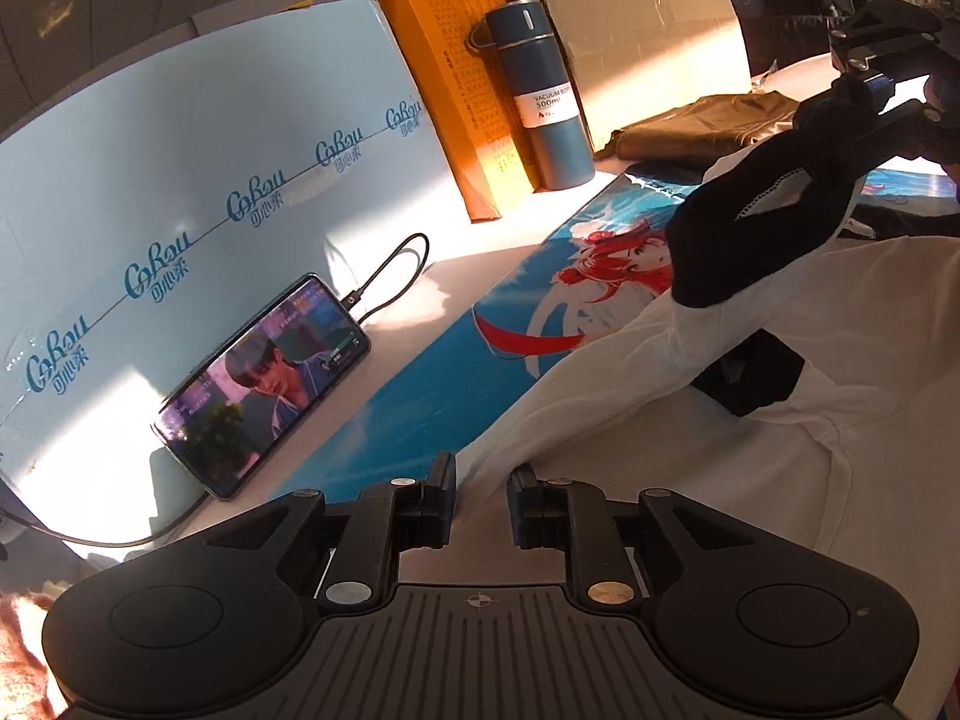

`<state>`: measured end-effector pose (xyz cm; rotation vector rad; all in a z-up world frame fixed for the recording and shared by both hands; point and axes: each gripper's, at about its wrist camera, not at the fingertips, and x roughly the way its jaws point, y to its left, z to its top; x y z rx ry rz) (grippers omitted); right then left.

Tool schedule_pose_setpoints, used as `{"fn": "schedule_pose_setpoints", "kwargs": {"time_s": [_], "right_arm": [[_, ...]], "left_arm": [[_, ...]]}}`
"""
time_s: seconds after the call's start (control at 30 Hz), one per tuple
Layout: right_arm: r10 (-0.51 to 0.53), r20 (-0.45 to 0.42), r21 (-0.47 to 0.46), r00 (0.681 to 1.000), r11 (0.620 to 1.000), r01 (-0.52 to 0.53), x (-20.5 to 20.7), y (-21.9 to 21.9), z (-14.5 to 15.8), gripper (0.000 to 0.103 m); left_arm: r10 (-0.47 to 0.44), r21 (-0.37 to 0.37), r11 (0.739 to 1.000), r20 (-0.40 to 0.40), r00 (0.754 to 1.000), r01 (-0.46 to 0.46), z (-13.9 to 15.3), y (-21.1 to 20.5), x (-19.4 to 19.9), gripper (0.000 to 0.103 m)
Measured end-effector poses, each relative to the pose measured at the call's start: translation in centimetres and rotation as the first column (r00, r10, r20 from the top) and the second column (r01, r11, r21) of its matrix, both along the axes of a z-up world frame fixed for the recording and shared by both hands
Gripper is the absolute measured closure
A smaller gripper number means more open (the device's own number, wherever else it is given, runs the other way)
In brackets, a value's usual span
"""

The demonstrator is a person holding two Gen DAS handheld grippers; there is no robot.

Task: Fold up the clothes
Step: 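Fold the shirt over with the right gripper holding the black trim, then release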

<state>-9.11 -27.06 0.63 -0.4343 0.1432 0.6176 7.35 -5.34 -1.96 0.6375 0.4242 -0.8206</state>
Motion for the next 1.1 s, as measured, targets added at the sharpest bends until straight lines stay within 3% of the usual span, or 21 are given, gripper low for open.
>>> {"fn": "schedule_pose_setpoints", "kwargs": {"time_s": [0.13, 0.27, 0.47, 0.57, 0.6, 0.63, 0.67, 0.83, 0.87, 0.97, 1.03, 1.1], "right_arm": [[-0.024, -0.047, -0.102, 0.999, 0.995, 0.019, -0.9, 1.1, -2.2, 0.090], [-0.027, -0.098, -0.109, 0.995, 0.994, 0.016, -1.8, 1.2, -3.3, 0.090], [0.003, -0.174, -0.148, 0.985, 0.989, -0.029, -2.6, 1.1, -3.7, 0.088], [0.032, -0.231, -0.097, 0.972, 0.994, -0.056, -2.3, 0.7, -3.1, 0.071], [0.038, -0.241, -0.066, 0.970, 0.996, -0.056, -2.0, 0.4, -2.8, 0.058], [0.045, -0.251, -0.035, 0.967, 0.998, -0.056, -1.8, 0.2, -2.5, 0.050], [0.052, -0.260, -0.004, 0.964, 0.998, -0.055, -1.6, 0.0, -2.2, 0.048], [0.025, -0.251, 0.060, 0.968, 0.998, -0.010, 0.4, 1.0, -1.5, 0.039], [0.043, -0.265, 0.045, 0.963, 0.998, -0.032, 0.9, 1.7, -1.8, 0.039], [0.082, -0.319, -0.011, 0.944, 0.996, -0.090, 2.1, 3.4, -2.8, 0.038], [0.068, -0.338, -0.019, 0.939, 0.997, -0.079, 2.5, 3.5, -3.0, 0.040], [0.049, -0.356, -0.024, 0.933, 0.998, -0.062, 2.8, 3.6, -3.0, 0.041]], "left_arm": [[0.051, 0.020, 0.999, -0.005, 0.999, -0.051, -0.2, 0.6, 0.1, 0.082], [0.107, 0.017, 0.994, -0.016, 0.994, -0.107, -0.2, 1.7, 0.4, 0.065], [0.220, -0.013, 0.975, -0.053, 0.974, -0.221, 0.1, 4.0, 0.8, 0.065], [0.269, -0.065, 0.959, -0.100, 0.958, -0.276, 0.6, 5.4, 0.6, 0.063], [0.288, -0.092, 0.950, -0.120, 0.950, -0.299, 0.9, 6.0, 0.6, 0.060], [0.320, -0.141, 0.930, -0.146, 0.936, -0.340, 1.3, 6.8, 0.6, 0.057], [0.351, -0.189, 0.905, -0.175, 0.920, -0.381, 1.7, 7.7, 0.6, 0.049], [0.429, -0.410, 0.717, -0.377, 0.821, -0.564, 2.6, 11.7, 1.1, 0.034], [0.430, -0.435, 0.677, -0.420, 0.799, -0.593, 2.4, 12.1, 1.4, 0.031], [0.419, -0.467, 0.593, -0.516, 0.747, -0.655, 1.8, 12.5, 3.1, 0.031], [0.405, -0.475, 0.529, -0.586, 0.702, -0.703, 1.2, 12.5, 5.0, 0.032], [0.406, -0.462, 0.482, -0.636, 0.657, -0.745, 0.5, 12.4, 6.9, 0.033]]}}
